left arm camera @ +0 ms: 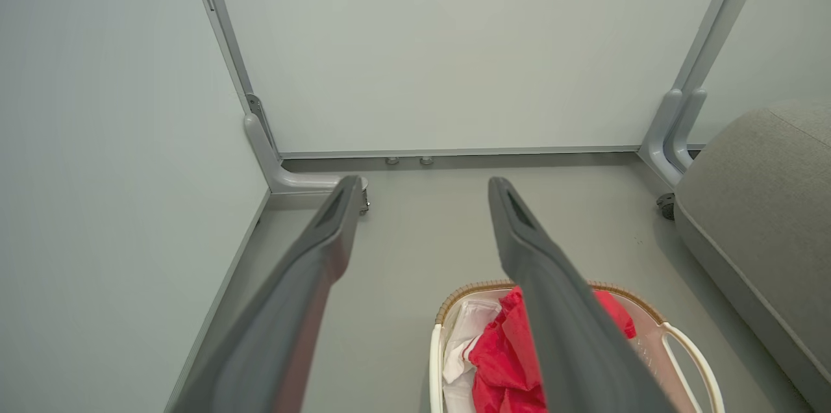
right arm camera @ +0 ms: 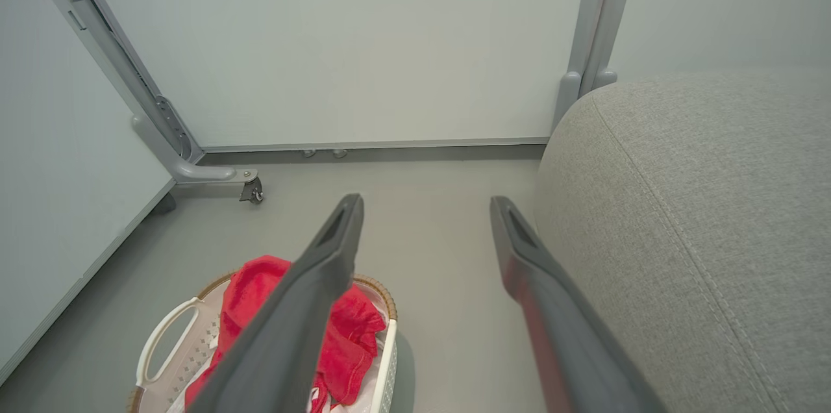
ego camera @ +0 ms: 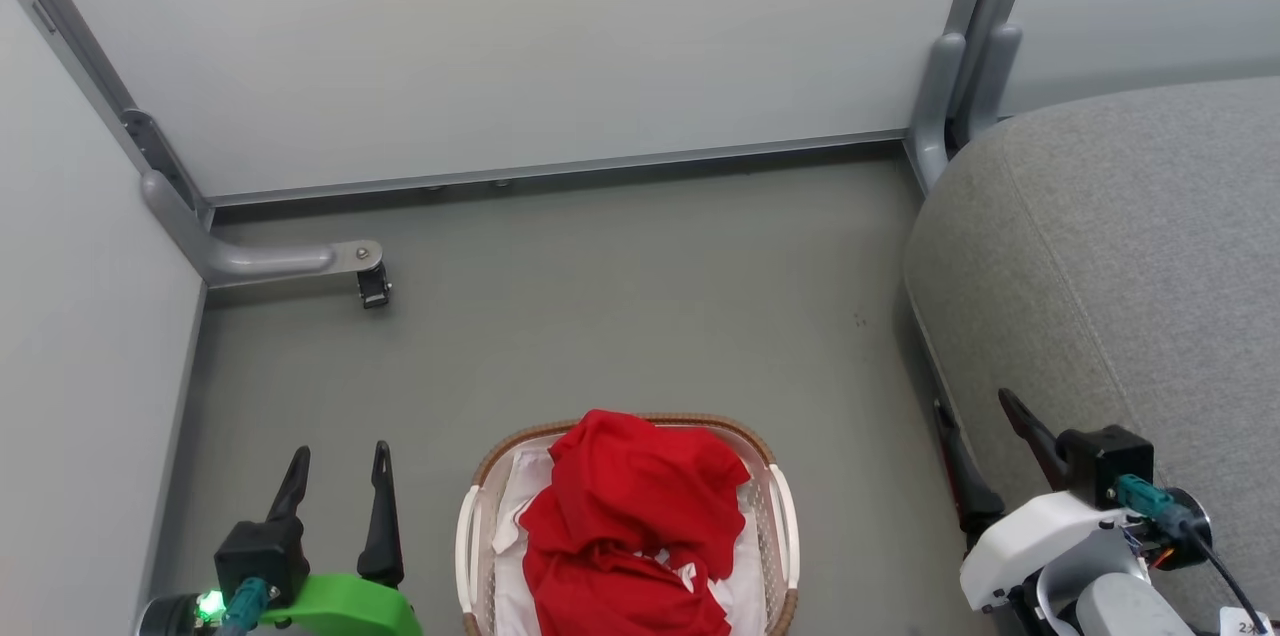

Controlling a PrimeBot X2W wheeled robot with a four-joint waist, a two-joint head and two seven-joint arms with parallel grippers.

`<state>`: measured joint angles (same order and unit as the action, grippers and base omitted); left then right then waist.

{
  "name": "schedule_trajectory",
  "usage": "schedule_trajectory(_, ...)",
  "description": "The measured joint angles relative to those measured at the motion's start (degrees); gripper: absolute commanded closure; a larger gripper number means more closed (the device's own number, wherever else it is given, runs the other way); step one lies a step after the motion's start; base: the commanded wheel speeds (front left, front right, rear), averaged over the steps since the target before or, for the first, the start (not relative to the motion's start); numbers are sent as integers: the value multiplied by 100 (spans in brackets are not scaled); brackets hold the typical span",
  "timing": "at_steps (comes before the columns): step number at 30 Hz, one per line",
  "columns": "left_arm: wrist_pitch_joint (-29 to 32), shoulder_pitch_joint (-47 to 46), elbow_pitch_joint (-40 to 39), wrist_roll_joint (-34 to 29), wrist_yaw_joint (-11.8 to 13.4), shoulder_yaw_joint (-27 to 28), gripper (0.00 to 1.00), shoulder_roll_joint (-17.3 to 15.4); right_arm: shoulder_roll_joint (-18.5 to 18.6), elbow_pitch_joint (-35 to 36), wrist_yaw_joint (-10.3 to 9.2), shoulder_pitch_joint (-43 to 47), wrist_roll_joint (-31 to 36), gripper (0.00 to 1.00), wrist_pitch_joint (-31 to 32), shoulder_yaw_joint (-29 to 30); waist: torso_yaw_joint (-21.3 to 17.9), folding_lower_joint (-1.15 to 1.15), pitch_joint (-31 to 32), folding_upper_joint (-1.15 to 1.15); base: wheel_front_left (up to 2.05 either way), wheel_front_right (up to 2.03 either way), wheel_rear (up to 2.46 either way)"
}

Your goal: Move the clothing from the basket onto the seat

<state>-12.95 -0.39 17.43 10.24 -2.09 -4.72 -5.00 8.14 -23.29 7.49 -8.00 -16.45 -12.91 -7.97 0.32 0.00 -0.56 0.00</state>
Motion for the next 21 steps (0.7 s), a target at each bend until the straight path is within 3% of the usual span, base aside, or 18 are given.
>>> schedule_trajectory(10,-110,12,13,-447,-69,-92,0,60,19,-44,1,-75,401,0,-112,-82,-10,0,-154,0,0,0,0)
schedule_trajectory(21,-219,-296,176,-806,-162,-301,0,163,32,85,1,-447,833,0,-208,-102,-69,0,-721,0,0,0,0)
